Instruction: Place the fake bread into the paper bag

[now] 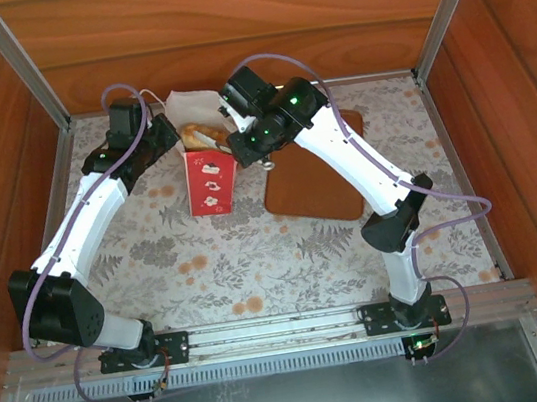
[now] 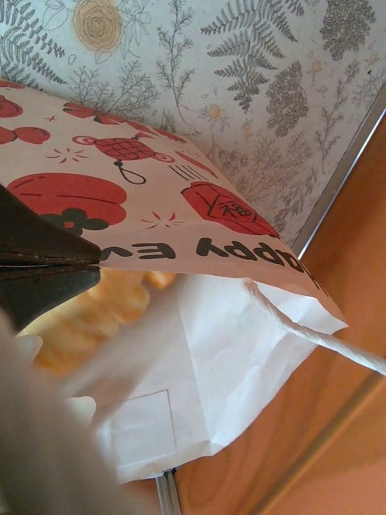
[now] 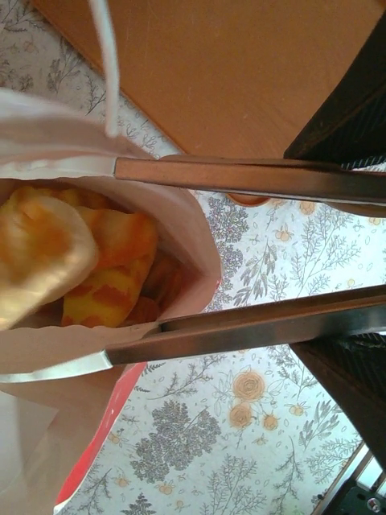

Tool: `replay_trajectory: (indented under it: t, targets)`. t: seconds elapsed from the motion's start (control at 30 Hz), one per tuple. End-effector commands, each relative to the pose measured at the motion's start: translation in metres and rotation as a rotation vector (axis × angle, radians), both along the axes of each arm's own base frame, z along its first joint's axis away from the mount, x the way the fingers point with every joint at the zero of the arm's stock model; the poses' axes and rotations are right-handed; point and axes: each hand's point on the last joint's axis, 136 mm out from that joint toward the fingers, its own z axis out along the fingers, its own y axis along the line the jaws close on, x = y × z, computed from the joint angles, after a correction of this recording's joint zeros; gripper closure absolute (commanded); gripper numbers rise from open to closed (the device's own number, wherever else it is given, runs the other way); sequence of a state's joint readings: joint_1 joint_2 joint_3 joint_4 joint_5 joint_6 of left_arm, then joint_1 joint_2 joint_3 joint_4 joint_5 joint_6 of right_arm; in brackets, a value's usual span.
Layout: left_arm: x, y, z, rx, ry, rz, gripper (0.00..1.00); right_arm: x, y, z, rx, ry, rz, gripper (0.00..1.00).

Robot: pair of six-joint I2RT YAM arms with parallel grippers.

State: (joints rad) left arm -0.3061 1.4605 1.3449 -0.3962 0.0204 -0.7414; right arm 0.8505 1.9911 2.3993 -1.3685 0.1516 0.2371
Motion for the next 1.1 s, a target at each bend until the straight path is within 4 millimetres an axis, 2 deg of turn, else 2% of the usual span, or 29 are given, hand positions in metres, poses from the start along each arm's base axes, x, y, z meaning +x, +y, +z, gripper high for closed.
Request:
replay_trajectory:
  t: [0.0, 0.33, 0.53, 0.73, 0.83, 0.9, 1.07]
  targets:
    - [0.002, 0.002, 0.011, -0.01, -0.042, 0.005, 1.0, 0.002, -0.001, 0.02, 0.03, -0.06, -0.004, 0.45]
    - [0.002, 0.004, 0.011, -0.018, -0.041, 0.012, 1.0, 0.001, -0.009, 0.046, 0.066, -0.129, -0.008, 0.47]
    - [0.001, 0.003, 0.012, -0.034, -0.039, 0.005, 0.94, -0.005, -0.017, 0.078, 0.136, -0.209, 0.004, 0.47]
    - [0.002, 0.005, 0.012, -0.05, -0.038, 0.011, 0.92, -0.011, -0.033, 0.119, 0.233, -0.334, -0.017, 0.48]
    - [0.002, 0.006, 0.012, -0.051, -0.037, 0.015, 0.9, -0.016, -0.052, 0.144, 0.275, -0.411, -0.053, 0.49]
    - [0.002, 0.008, 0.014, -0.052, -0.043, 0.018, 0.85, -0.017, -0.064, 0.153, 0.287, -0.453, -0.083, 0.5]
    - [0.001, 0.011, 0.018, -0.045, -0.056, 0.024, 0.7, -0.016, -0.099, 0.159, 0.267, -0.529, -0.176, 0.51]
